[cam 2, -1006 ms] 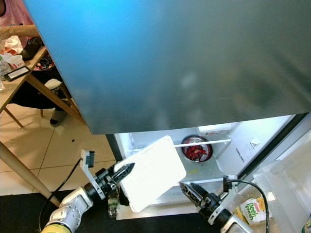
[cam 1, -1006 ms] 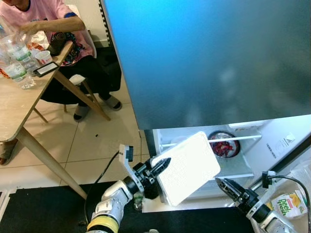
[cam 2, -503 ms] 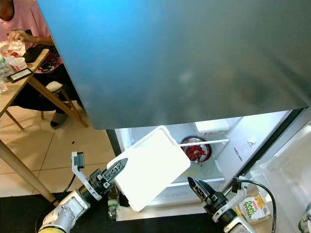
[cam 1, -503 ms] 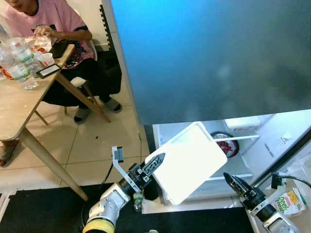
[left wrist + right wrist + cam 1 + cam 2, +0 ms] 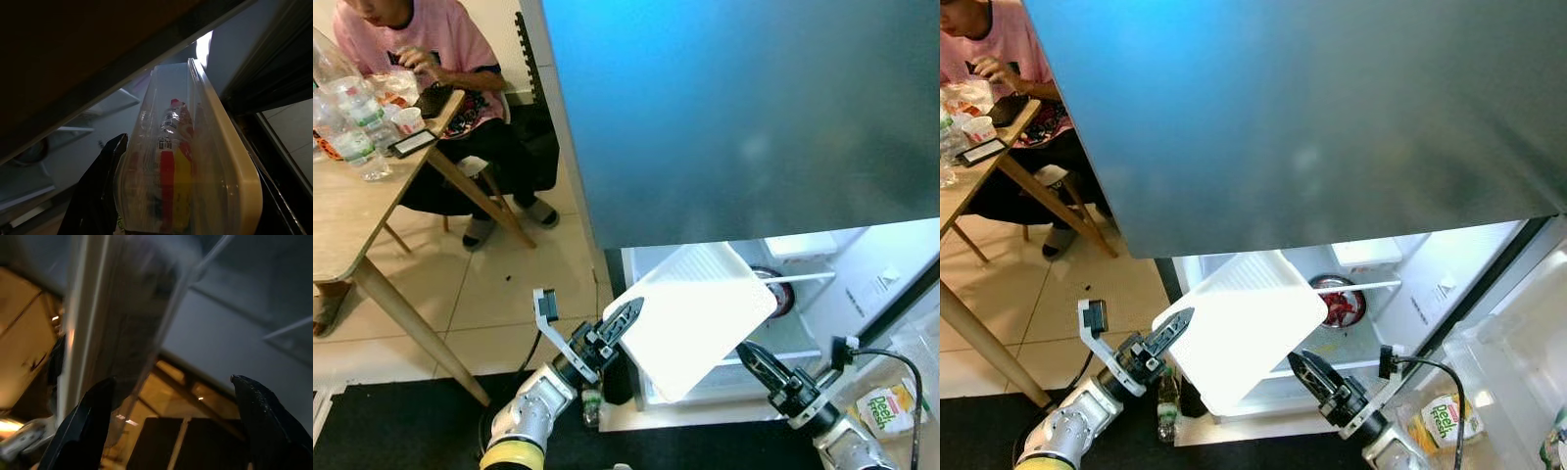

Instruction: Restocking fridge

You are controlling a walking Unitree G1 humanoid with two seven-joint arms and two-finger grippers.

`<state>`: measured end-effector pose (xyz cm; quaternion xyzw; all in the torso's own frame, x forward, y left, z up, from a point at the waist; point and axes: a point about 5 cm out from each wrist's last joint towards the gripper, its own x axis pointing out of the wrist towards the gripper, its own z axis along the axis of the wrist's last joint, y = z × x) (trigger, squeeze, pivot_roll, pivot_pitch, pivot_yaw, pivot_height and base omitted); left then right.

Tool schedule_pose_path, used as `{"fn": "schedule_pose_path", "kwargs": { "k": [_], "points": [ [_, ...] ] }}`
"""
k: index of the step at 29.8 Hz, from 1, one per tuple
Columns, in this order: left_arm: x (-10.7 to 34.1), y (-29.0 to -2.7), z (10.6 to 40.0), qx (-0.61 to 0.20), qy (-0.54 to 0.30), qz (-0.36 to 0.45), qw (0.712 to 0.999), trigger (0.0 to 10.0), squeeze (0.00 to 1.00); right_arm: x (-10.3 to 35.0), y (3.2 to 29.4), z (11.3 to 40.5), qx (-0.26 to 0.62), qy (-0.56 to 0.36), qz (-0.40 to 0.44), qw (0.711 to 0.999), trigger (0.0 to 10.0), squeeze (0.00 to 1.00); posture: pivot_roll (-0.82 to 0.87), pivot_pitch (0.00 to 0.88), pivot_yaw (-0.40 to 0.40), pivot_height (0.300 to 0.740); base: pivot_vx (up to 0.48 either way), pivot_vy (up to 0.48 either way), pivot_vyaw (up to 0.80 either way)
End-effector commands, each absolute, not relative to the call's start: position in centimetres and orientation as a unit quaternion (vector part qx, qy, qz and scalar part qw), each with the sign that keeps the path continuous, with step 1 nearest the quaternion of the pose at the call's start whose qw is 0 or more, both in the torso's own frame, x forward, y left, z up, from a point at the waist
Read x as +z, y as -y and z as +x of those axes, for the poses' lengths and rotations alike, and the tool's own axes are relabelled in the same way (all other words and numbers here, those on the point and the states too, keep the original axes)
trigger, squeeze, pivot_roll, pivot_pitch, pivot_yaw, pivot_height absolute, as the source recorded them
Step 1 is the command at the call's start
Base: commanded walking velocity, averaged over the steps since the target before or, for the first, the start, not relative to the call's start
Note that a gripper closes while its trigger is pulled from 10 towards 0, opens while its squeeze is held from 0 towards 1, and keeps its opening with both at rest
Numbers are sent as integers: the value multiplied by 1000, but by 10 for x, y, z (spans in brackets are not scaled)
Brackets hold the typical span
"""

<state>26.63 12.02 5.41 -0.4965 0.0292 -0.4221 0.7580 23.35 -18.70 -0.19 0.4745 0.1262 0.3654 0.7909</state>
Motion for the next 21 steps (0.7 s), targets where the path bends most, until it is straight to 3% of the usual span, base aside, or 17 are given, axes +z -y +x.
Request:
{"fn": "schedule_pose_path", "kwargs": {
  "k": [1, 6, 17, 21],
  "points": [
    [60, -117, 267, -427, -13, -502, 752, 10000, 0, 0, 181, 233, 387, -125, 478, 778, 10000, 0, -5, 103, 64, 740, 0, 0, 0],
    [60, -116, 265, -426, -13, -504, 751, 10000, 0, 4, 186, 234, 384, -109, 484, 778, 10000, 0, -7, 105, 63, 740, 0, 0, 0],
    [71, -109, 272, -419, 5, -497, 760, 10000, 0, -7, 225, 218, 282, -117, 493, 815, 10000, 0, -10, 101, 56, 740, 0, 0, 0],
    [72, -109, 273, -419, 8, -498, 759, 10000, 0, -9, 228, 214, 273, -116, 497, 815, 10000, 0, -11, 106, 56, 740, 0, 0, 0]
  ]
}}
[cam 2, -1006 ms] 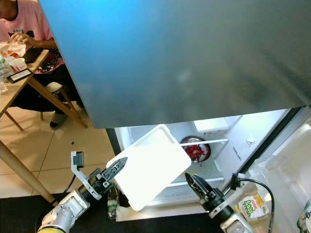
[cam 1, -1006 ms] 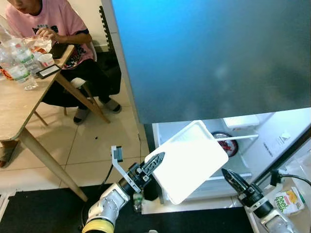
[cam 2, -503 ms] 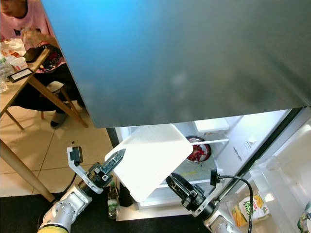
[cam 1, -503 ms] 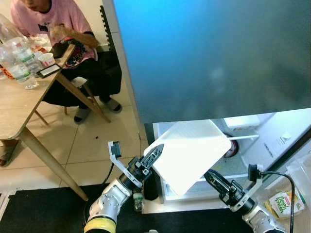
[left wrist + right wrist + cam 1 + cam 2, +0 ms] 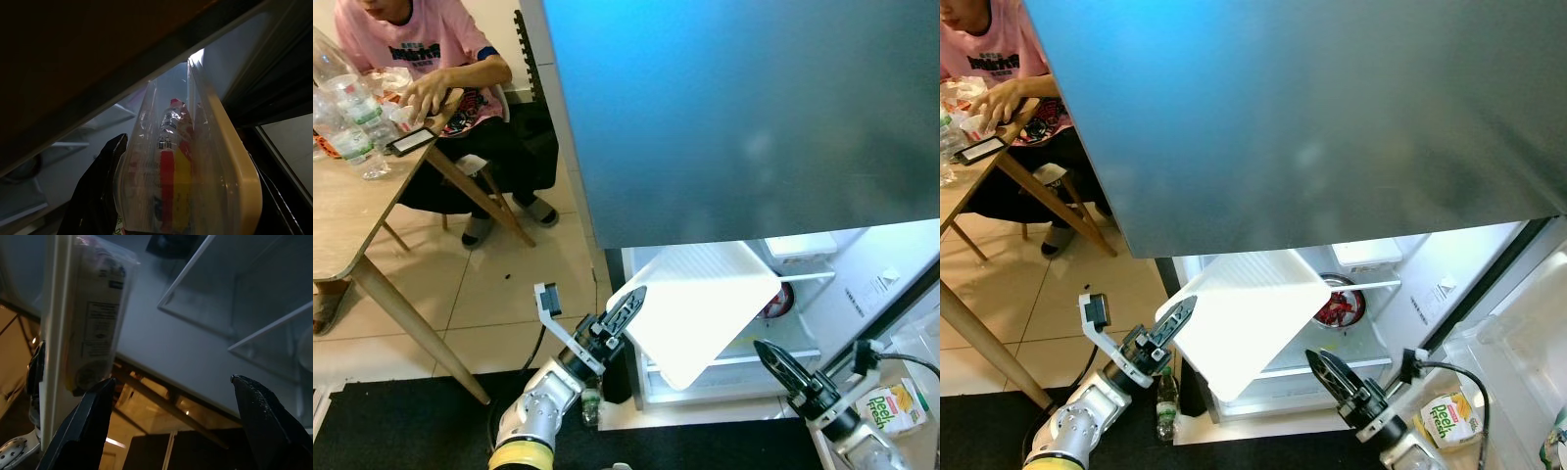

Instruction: Restocking fridge

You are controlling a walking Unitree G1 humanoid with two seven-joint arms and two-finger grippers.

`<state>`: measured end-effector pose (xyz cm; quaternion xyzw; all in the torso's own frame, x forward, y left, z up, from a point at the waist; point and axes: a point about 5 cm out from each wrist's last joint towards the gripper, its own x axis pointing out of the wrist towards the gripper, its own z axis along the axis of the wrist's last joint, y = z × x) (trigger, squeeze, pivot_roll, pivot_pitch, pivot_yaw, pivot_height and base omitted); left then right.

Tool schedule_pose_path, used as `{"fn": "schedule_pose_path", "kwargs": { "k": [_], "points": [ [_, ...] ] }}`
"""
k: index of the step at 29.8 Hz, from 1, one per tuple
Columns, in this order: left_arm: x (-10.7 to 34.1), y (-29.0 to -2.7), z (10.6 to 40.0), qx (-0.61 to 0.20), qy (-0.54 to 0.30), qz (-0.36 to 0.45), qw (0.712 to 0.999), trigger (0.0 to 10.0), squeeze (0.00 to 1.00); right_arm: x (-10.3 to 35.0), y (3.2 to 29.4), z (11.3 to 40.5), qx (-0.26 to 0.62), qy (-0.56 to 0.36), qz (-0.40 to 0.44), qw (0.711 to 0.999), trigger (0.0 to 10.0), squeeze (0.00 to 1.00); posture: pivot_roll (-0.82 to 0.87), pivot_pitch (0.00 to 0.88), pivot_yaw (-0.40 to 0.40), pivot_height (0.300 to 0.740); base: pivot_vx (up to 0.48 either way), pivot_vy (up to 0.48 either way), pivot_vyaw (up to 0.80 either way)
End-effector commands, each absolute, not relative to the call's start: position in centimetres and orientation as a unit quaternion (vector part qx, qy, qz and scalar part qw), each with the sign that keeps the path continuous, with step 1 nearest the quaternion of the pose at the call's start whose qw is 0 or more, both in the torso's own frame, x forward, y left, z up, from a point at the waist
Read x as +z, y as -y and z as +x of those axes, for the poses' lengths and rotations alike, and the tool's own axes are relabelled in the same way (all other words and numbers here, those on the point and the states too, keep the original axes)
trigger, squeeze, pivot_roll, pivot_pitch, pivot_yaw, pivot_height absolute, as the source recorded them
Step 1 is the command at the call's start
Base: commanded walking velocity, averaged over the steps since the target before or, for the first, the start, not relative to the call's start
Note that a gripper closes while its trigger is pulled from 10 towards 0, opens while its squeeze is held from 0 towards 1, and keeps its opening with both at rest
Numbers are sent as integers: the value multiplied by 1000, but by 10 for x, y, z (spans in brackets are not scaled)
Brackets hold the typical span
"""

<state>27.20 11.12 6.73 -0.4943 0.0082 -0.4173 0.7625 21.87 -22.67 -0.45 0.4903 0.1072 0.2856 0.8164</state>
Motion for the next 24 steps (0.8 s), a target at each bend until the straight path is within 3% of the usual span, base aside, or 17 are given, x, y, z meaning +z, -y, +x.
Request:
{"fn": "schedule_pose_path", "kwargs": {
  "k": [1, 11, 15, 24],
  "points": [
    [72, -109, 273, -418, 10, -500, 758, 10000, 0, -9, 230, 212, 267, -111, 502, 815, 10000, 0, -11, 106, 56, 740, 0, 0, 0],
    [73, -106, 273, -418, 10, -503, 756, 10000, 0, 4, 209, 221, 348, -80, 519, 776, 10000, 0, -23, 116, 57, 740, 0, 0, 0],
    [72, -105, 273, -413, 9, -504, 758, 10000, 0, 11, 183, 226, 408, -84, 510, 753, 10000, 0, -25, 120, 60, 740, 0, 0, 0],
    [73, -105, 272, -413, 9, -503, 759, 10000, 0, 22, 166, 231, 445, -74, 505, 736, 10000, 0, -24, 121, 62, 740, 0, 0, 0]
  ]
}}
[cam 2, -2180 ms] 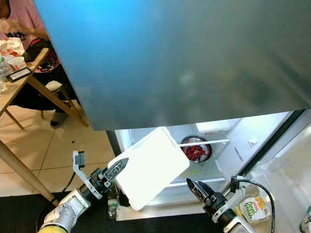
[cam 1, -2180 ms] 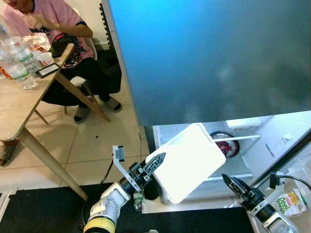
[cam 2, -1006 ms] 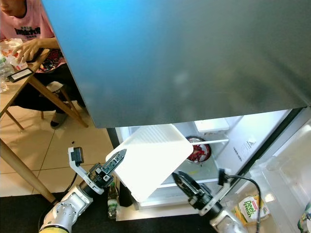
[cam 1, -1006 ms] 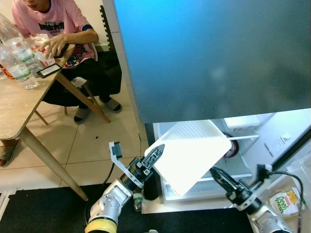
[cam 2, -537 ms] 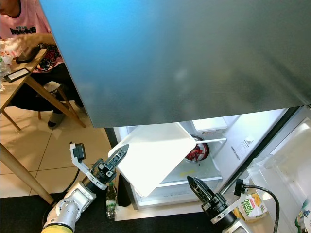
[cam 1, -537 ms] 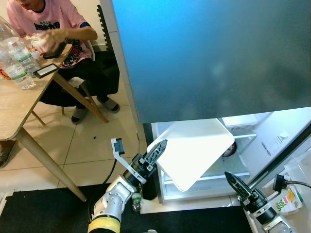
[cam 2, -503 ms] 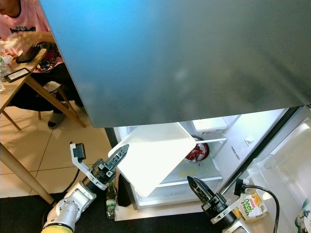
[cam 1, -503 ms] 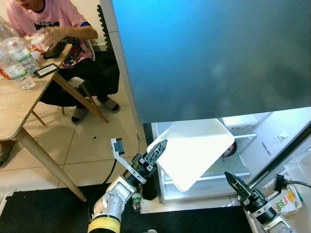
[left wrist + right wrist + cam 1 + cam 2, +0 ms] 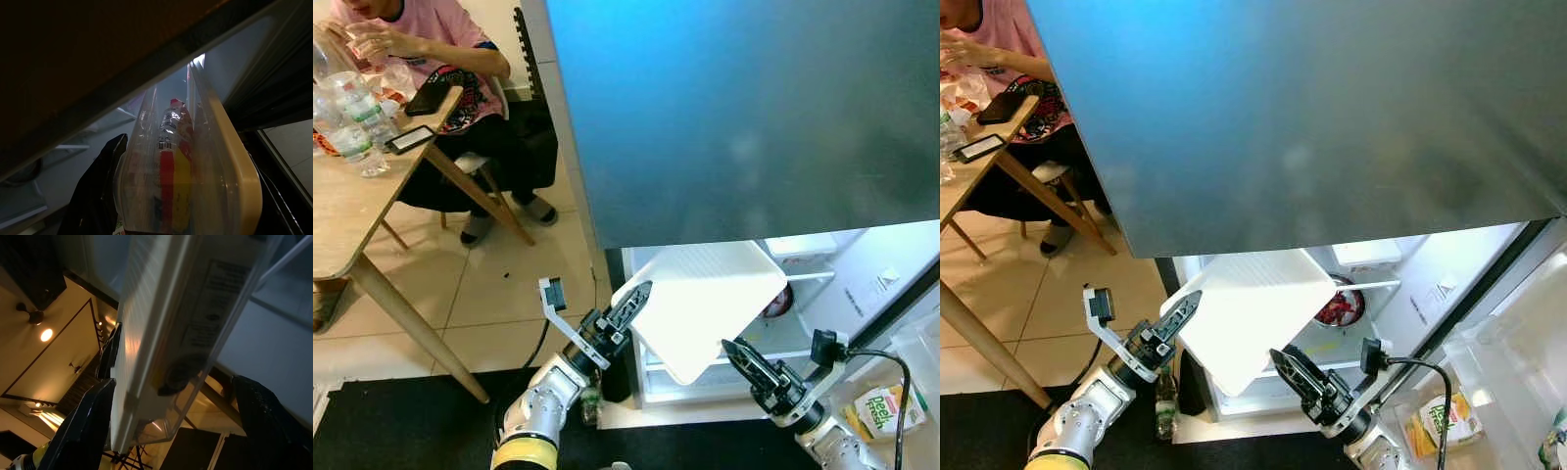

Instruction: Restocking fridge

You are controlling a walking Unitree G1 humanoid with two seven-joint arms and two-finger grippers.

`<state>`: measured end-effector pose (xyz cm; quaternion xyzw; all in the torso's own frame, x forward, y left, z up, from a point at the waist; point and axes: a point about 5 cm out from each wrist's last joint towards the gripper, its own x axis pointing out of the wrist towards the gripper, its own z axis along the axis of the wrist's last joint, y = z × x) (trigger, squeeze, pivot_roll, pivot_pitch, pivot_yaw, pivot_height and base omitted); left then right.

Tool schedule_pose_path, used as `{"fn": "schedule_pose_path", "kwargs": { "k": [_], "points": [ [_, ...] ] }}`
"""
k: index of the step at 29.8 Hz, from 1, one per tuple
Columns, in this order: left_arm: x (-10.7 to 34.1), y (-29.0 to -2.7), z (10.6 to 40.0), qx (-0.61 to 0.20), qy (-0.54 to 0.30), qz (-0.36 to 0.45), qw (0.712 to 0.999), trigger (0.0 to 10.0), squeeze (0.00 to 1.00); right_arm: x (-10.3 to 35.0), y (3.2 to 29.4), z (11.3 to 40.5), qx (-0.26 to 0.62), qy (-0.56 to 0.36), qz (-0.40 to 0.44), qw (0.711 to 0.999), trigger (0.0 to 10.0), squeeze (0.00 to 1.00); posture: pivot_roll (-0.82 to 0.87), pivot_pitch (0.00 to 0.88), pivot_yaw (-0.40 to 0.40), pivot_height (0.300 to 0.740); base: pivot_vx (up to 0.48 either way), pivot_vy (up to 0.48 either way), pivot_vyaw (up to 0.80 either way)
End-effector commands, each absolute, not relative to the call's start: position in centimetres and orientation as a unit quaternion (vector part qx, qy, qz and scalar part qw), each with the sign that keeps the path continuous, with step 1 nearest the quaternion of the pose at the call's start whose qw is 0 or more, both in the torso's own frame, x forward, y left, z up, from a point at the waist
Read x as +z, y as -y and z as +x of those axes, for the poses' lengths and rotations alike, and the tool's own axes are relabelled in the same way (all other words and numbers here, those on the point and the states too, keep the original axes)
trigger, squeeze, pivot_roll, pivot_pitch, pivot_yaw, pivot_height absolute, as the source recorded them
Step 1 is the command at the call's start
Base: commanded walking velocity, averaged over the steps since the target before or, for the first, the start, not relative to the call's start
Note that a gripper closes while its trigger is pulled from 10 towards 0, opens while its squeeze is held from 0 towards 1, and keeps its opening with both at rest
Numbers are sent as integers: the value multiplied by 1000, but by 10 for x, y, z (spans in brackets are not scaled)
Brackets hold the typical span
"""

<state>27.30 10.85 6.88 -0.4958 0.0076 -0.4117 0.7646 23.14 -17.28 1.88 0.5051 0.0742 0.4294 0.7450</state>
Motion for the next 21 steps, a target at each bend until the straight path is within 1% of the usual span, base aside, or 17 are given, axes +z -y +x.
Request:
{"fn": "schedule_pose_path", "kwargs": {
  "k": [1, 4, 10, 13, 21],
  "points": [
    [73, -105, 272, -413, 9, -503, 759, 10000, 0, 22, 166, 231, 445, -74, 505, 736, 10000, 0, -24, 121, 62, 740, 0, 0, 0],
    [72, -105, 272, -413, 9, -503, 759, 10000, 0, 25, 163, 231, 455, -71, 505, 730, 10000, 0, -25, 119, 60, 740, 0, 0, 0],
    [73, -105, 273, -412, 12, -504, 759, 10000, 0, 24, 153, 225, 484, -97, 489, 719, 10000, 0, -26, 119, 59, 740, 0, 0, 0],
    [74, -103, 273, -413, 12, -506, 757, 10000, 0, 24, 142, 223, 502, -117, 473, 714, 10000, 0, -27, 118, 56, 740, 0, 0, 0],
    [74, -103, 273, -414, 15, -507, 756, 10000, 0, 26, 132, 229, 504, -127, 460, 720, 10000, 0, -27, 118, 56, 740, 0, 0, 0]
  ]
}}
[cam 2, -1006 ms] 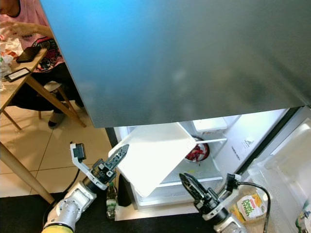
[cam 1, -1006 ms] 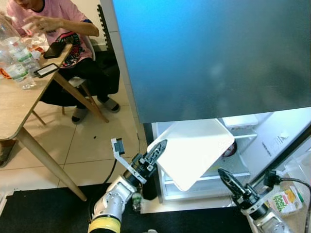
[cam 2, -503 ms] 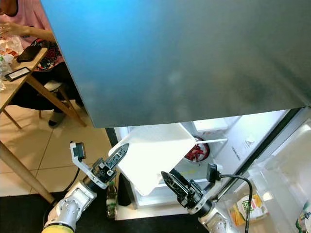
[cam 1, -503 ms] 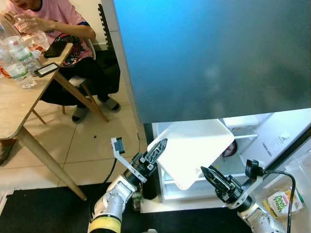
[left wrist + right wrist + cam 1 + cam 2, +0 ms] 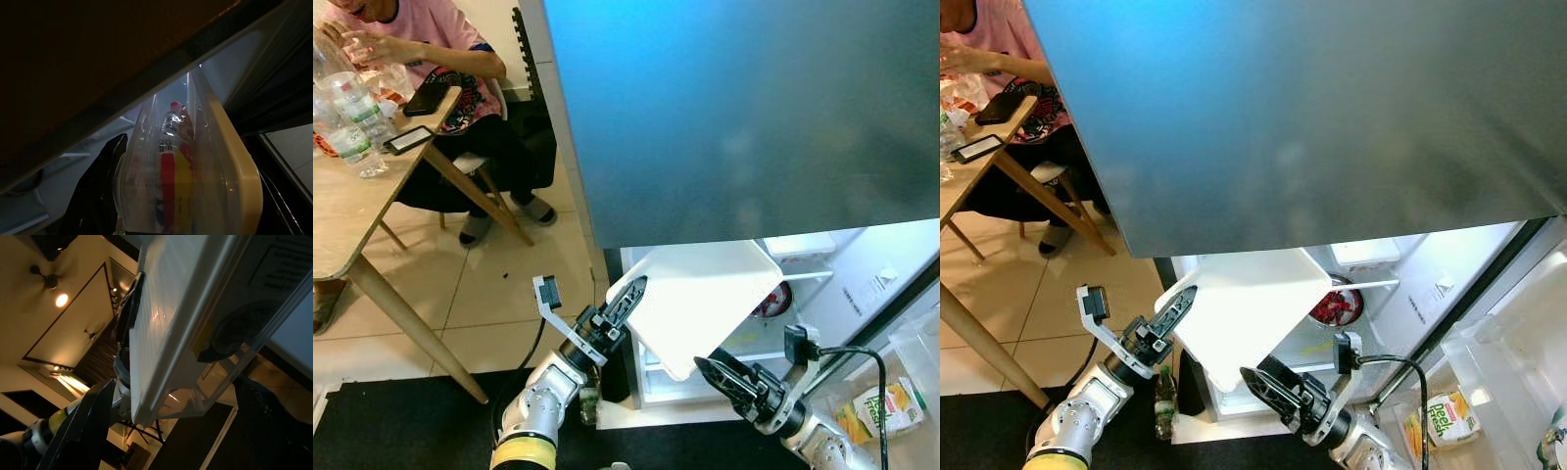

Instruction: Restocking fridge

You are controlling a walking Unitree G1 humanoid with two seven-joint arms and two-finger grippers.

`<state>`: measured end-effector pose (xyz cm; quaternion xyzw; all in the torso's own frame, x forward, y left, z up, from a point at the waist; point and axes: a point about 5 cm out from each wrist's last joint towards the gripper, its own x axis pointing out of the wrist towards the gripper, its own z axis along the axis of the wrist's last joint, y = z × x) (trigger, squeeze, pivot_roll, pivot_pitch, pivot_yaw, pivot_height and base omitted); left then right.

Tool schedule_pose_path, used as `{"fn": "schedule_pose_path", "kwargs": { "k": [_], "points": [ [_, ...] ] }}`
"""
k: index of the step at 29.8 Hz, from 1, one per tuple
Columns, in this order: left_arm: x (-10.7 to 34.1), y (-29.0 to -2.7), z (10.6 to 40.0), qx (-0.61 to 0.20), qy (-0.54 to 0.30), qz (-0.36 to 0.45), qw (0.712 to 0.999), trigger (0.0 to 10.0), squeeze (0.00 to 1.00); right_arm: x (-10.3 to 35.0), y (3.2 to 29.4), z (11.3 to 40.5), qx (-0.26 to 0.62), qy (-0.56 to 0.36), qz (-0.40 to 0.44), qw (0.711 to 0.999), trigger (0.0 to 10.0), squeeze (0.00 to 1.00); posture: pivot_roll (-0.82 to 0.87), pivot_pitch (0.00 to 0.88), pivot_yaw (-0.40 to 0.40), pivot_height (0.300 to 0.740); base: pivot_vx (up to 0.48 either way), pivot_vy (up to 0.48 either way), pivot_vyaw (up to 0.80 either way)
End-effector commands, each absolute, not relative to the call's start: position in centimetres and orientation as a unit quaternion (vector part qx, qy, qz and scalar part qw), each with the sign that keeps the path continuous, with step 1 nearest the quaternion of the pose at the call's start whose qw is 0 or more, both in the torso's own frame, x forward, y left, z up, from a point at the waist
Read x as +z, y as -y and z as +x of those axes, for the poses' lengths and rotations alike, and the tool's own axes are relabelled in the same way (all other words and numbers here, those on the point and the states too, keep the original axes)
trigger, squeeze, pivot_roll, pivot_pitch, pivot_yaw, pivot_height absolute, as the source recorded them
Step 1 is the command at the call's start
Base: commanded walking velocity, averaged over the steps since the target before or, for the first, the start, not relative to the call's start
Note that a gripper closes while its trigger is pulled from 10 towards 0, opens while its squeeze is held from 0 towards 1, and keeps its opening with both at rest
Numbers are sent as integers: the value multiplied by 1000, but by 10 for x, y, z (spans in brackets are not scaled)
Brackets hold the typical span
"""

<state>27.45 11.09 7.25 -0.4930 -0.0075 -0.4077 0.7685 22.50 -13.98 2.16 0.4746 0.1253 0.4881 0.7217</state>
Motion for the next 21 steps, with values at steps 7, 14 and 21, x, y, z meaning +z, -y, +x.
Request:
{"fn": "schedule_pose_path", "kwargs": {
  "k": [7, 14, 21],
  "points": [
    [75, -100, 273, -416, 18, -508, 754, 10000, 0, 31, 120, 242, 476, -127, 462, 737, 10000, 0, -28, 117, 52, 740, 0, 0, 0],
    [76, -98, 273, -418, 20, -510, 752, 10000, 0, 28, 111, 241, 478, -144, 457, 736, 10000, 0, -27, 116, 52, 740, 0, 0, 0],
    [76, -98, 272, -418, 22, -509, 752, 10000, 0, 28, 110, 237, 483, -147, 470, 724, 10000, 0, -25, 116, 49, 740, 0, 0, 0]
  ]
}}
